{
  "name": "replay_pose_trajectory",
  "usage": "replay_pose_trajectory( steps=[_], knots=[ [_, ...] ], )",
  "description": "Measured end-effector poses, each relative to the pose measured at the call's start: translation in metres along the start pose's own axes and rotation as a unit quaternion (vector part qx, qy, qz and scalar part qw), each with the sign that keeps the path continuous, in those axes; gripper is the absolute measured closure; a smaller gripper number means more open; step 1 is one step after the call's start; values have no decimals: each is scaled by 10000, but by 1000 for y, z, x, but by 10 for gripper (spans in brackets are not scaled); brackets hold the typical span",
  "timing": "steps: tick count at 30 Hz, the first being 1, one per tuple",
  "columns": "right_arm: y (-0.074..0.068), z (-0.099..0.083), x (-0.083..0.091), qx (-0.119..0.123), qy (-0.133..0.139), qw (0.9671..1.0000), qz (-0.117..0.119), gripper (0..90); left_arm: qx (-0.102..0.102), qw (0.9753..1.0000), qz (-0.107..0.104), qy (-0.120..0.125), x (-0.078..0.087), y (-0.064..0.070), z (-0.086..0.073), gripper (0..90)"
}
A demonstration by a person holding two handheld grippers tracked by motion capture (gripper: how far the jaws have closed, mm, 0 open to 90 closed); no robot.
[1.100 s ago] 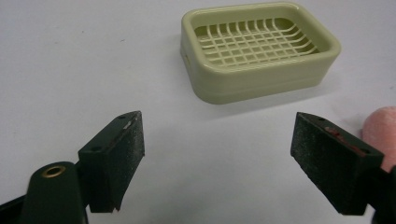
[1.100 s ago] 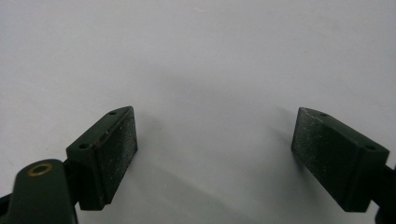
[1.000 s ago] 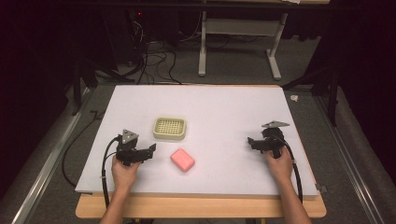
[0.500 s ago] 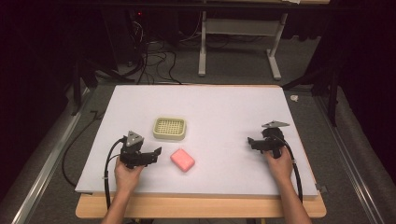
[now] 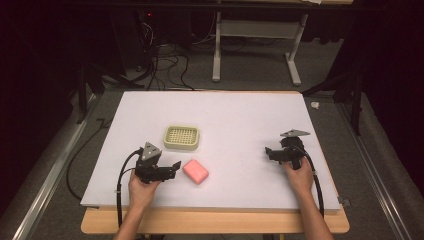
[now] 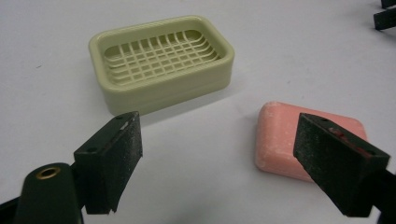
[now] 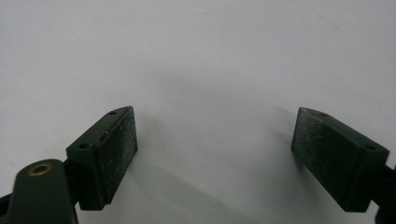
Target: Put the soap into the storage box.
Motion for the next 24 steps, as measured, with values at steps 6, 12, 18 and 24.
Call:
replay_pose_trajectory(
  steps=[6, 12, 18, 24],
  knots=[
    [0, 0, 0, -1, -1, 10000, 0, 148, -90, 9999, -127, -53, -4, 8, 2, 162],
    [0, 0, 0, 1, 0, 10000, 1, 149, -180, 9995, -243, -93, -10, 18, 4, 159],
    [0, 0, 0, 0, 0, 10000, 1, 148, -269, 9989, -339, -171, -17, 27, 4, 158],
    [0, 0, 0, -1, 0, 10000, 0, 149, -327, 9985, -376, -215, -23, 33, 5, 155]
  ],
)
Point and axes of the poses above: each handheld gripper's, and its own axes: x roughly backward along the jaws, z roughly out of its top, y roughly to its right, the point moved 2 cm from there along -x, roughly forward along the jaws, and after that the axes turned 8 degrees about -z, right-handed, at the moved point
